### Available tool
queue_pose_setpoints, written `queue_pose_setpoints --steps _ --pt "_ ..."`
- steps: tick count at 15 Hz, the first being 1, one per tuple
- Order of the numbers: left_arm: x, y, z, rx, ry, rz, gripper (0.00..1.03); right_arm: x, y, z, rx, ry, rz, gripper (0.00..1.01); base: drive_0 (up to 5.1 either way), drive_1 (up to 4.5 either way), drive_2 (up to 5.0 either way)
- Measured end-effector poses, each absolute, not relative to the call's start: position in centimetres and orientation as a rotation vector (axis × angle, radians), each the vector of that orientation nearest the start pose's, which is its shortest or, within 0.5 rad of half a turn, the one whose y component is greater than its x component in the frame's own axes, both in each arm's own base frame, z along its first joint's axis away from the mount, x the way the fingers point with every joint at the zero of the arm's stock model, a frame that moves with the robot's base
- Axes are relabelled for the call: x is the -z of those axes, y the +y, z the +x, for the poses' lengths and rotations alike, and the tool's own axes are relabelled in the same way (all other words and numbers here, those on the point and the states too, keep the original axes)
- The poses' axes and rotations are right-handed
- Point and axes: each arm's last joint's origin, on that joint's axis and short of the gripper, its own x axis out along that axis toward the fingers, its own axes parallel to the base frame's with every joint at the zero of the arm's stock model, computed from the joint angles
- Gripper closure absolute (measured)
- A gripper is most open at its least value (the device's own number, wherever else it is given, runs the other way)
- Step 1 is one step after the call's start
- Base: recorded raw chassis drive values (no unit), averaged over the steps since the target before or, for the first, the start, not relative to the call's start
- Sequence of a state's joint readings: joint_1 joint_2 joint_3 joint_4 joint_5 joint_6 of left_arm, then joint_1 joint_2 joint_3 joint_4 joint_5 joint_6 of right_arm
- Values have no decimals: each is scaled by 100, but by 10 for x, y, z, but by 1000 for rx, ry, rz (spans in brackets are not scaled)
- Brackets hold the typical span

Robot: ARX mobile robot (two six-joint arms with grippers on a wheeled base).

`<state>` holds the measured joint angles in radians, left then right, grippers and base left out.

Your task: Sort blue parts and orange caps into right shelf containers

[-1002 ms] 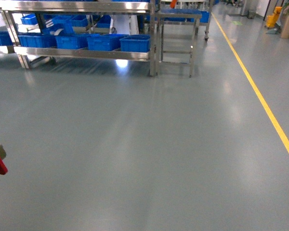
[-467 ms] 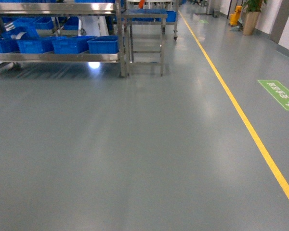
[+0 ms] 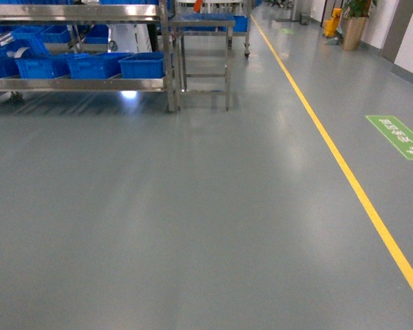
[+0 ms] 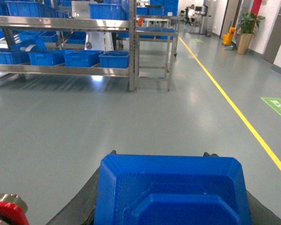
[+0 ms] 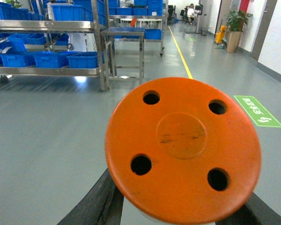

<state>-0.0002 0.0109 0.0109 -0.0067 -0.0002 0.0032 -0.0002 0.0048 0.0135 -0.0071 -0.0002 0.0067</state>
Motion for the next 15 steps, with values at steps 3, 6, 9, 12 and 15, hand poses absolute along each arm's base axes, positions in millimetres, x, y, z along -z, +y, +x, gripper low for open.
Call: queue_pose_setpoints --steps 3,6,9,12,15 --pt "-166 0 98 0 7 3 61 -167 0 97 0 -2 7 58 -17 409 -443" --pt "-166 0 98 0 5 3 61 -167 0 97 0 -3 7 58 -13 414 -440" --pt "-166 0 98 0 7 3 61 -167 0 97 0 -2 7 58 -5 424 -433" --pt "-166 0 98 0 8 3 61 -167 0 97 0 -2 7 58 -1 428 -430" --pt "-165 0 98 0 9 3 61 -167 0 97 0 -2 7 58 -1 428 -430"
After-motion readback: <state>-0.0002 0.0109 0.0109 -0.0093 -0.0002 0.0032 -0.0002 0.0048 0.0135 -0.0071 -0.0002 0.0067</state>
